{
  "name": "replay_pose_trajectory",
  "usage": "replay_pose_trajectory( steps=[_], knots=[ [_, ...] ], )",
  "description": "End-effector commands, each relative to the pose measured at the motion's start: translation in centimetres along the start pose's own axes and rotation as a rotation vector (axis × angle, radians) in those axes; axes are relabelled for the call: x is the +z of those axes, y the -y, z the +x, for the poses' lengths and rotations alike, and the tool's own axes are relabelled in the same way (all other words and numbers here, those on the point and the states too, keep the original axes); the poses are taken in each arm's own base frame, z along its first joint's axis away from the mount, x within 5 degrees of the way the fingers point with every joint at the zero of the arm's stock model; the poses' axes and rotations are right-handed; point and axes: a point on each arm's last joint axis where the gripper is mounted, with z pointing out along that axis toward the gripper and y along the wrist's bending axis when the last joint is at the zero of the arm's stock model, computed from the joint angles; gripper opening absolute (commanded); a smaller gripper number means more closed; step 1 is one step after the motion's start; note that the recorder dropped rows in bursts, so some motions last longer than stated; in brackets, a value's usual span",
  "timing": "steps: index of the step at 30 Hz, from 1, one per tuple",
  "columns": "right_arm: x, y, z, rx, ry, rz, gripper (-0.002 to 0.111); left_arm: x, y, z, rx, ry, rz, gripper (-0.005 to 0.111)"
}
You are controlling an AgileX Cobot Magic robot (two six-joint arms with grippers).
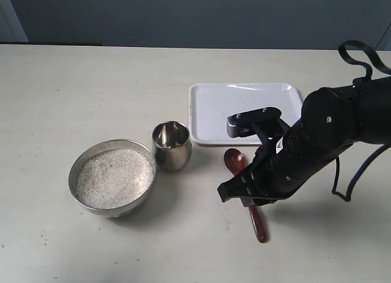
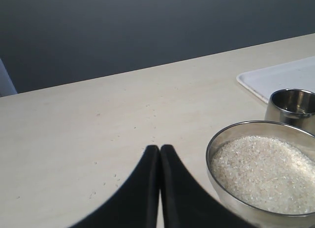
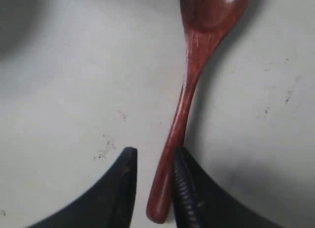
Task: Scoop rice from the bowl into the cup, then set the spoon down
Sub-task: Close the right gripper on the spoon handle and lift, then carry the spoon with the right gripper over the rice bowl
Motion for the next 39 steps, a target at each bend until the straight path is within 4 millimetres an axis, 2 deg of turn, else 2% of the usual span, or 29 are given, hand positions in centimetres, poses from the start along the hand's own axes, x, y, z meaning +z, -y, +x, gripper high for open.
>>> replay_pose_trajectory(
  steps=[1, 4, 7, 12, 16, 18, 21, 22, 23, 31, 39],
  knots=[
    [0.1, -0.1, 0.2, -0.017, -0.023, 0.001, 0.025, -0.1, 0.0, -0.2, -0.002, 0.021, -0.002, 0.001],
    [0.1, -0.1, 0.3, -0.017, -0.032, 0.001, 0.027, -0.1, 0.0, -0.2, -0.002, 0.021, -0.002, 0.001],
    [0.7, 0.0, 0.5, -0.011, -0.072, 0.003, 0.054, -0.1, 0.0, -0.2, 0.0, 0.021, -0.003, 0.001],
    [3.3, 0.5, 1.1, 0.016, -0.172, 0.022, 0.05, -0.1, 0.0, -0.2, 0.0, 0.021, -0.003, 0.001],
    [3.6, 0.6, 1.1, 0.024, -0.167, 0.026, 0.049, -0.1, 0.0, -0.2, 0.0, 0.021, -0.003, 0.001],
    [4.0, 0.6, 1.2, 0.03, -0.186, 0.029, 0.043, -0.1, 0.0, -0.2, 0.0, 0.021, -0.003, 0.001],
    [4.8, 0.8, 1.6, 0.041, -0.228, 0.033, 0.014, -0.1, 0.0, -0.2, 0.0, 0.021, -0.003, 0.001],
    [5.0, 0.8, 1.7, 0.043, -0.24, 0.032, 0.0, -0.1, 0.0, -0.2, 0.0, 0.021, -0.003, 0.001],
    [4.9, 0.8, 1.7, 0.043, -0.244, 0.032, 0.0, -0.1, 0.0, -0.2, 0.0, 0.021, -0.003, 0.001],
    [0.9, 0.2, 1.8, -0.059, -0.292, 0.022, 0.0, -0.1, 0.0, -0.2, 0.0, 0.021, -0.003, 0.001],
    [-6.1, -0.8, -0.2, -0.194, -0.233, 0.054, 0.0, -0.1, 0.0, -0.2, -0.002, 0.021, -0.002, 0.001]
  ],
)
